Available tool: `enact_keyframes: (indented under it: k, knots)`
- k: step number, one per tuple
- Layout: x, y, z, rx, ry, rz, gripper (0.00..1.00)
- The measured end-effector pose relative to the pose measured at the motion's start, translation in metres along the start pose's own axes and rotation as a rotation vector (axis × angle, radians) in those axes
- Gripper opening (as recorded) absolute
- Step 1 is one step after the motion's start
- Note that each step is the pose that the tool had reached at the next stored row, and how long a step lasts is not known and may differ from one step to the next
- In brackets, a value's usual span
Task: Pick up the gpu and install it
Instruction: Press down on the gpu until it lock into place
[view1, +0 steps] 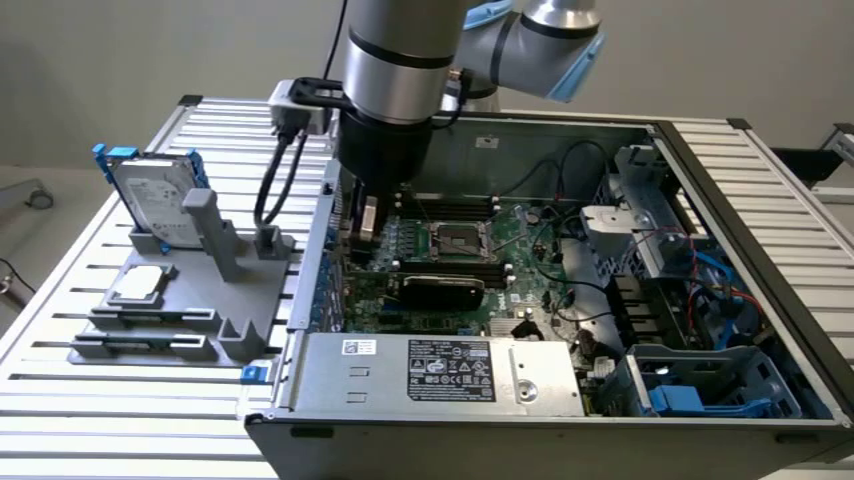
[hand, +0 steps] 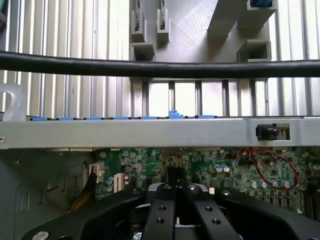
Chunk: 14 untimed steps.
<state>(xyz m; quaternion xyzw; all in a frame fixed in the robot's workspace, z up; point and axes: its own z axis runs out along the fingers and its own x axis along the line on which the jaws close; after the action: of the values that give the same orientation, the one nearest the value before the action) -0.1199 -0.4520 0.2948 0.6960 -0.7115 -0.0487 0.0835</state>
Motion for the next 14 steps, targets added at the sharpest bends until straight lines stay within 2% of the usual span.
enact_keyframes:
  k: [6, 14]
  knots:
    - [0.0002, 0.0029, -0.0006, -0.0119, 0.0040, 0.000, 0.11]
    - [0.0002, 0.0053, -0.0004, -0.0183, 0.0120, 0.001, 0.11]
